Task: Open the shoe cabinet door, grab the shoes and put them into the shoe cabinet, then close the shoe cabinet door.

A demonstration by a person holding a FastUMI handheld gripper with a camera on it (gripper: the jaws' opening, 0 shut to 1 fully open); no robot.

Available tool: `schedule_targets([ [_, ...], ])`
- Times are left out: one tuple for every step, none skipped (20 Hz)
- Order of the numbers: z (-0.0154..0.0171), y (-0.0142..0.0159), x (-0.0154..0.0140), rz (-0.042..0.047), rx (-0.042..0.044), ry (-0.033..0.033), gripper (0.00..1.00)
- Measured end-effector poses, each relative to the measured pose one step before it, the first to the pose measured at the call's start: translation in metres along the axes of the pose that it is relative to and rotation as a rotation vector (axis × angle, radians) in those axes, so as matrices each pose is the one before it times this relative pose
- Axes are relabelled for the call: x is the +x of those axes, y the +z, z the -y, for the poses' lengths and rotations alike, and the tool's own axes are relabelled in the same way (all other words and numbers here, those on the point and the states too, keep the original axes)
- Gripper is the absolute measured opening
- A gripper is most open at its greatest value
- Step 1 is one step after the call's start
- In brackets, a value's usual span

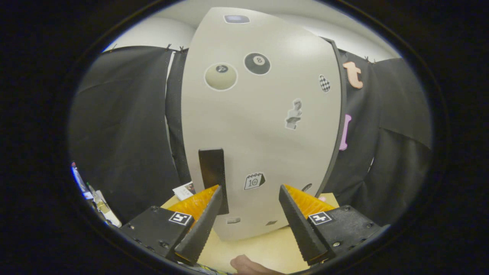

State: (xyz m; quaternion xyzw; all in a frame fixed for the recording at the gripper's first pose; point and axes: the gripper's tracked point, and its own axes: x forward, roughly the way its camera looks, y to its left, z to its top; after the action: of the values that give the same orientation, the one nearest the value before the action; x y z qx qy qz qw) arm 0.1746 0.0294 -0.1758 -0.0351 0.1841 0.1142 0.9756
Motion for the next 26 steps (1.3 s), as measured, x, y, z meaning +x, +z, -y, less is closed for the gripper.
schedule_targets([
  [-0.00425,-0.00136,0.00535,-0.00407,0.01135,-0.00926,0.96],
  [-0.0027,0.00194,0.00216,0.00812,0.00585,-0.00725,0.96],
  [-0.00176,0.00007,0.00124,0.00468,0.00892,-0.00728,0.96],
  [-0.00238,0.00065,0.00316,0.00555,0.00877,-0.00039,0.96],
  [-0.00264,0.00077,0.00601,0.00337,0.00468,0.00524,0.96],
  [-0.00054,0.00161,0.00626,0.0027,0.00614,0.00432,0.96],
  [0.00274,-0.00228,0.00537,-0.00962,0.00668,-0.00022,0.96],
  [-0.00032,-0.00024,0.00563,-0.00357,0.01549,0.00992,0.96],
  [-0.00244,-0.00104,0.00017,0.00581,0.0218,0.02023,0.96],
  [-0.00199,-0.00035,0.00489,-0.00232,0.02222,0.02405,0.96],
  [-0.00135,0.00026,0.00025,0.00461,0.01674,0.02668,0.96],
  [-0.0007,-0.00046,0.00166,-0.00055,0.00352,0.02005,0.96],
  [0.00434,-0.00257,-0.00094,-0.00967,-0.01207,-0.01222,0.96],
  [0.00722,-0.00271,-0.00467,-0.00803,-0.0162,-0.02816,0.96],
  [0.00374,-0.00154,-0.00503,-0.00293,-0.00396,-0.01313,0.96],
  [-0.00055,-0.00104,-0.0095,-0.00147,0.00336,0.01295,0.96],
  [-0.00101,0.0,-0.00985,0.00022,0.00782,0.01824,0.96],
  [0.0027,0.00095,-0.01409,0.00357,0.00776,0.00266,0.96],
  [0.00417,0.00114,-0.01761,0.01045,-0.00344,-0.00274,0.96],
  [0.00577,0.0014,-0.01793,0.01233,-0.00603,-0.0142,0.96],
  [0.00509,0.00079,-0.01885,0.00954,-0.00374,-0.00892,0.96],
  [0.0012,0.00165,-0.01826,0.00983,0.00482,0.00831,0.96],
  [0.00036,0.00054,-0.01777,0.01033,0.00772,0.00511,0.96],
  [0.00472,0.00286,-0.0176,0.0186,-0.01,-0.01029,0.96],
  [0.00491,0.00322,-0.01583,0.01811,-0.01342,-0.01687,0.96],
  [0.00421,0.00231,-0.01658,0.01136,-0.00988,-0.01383,0.96],
])
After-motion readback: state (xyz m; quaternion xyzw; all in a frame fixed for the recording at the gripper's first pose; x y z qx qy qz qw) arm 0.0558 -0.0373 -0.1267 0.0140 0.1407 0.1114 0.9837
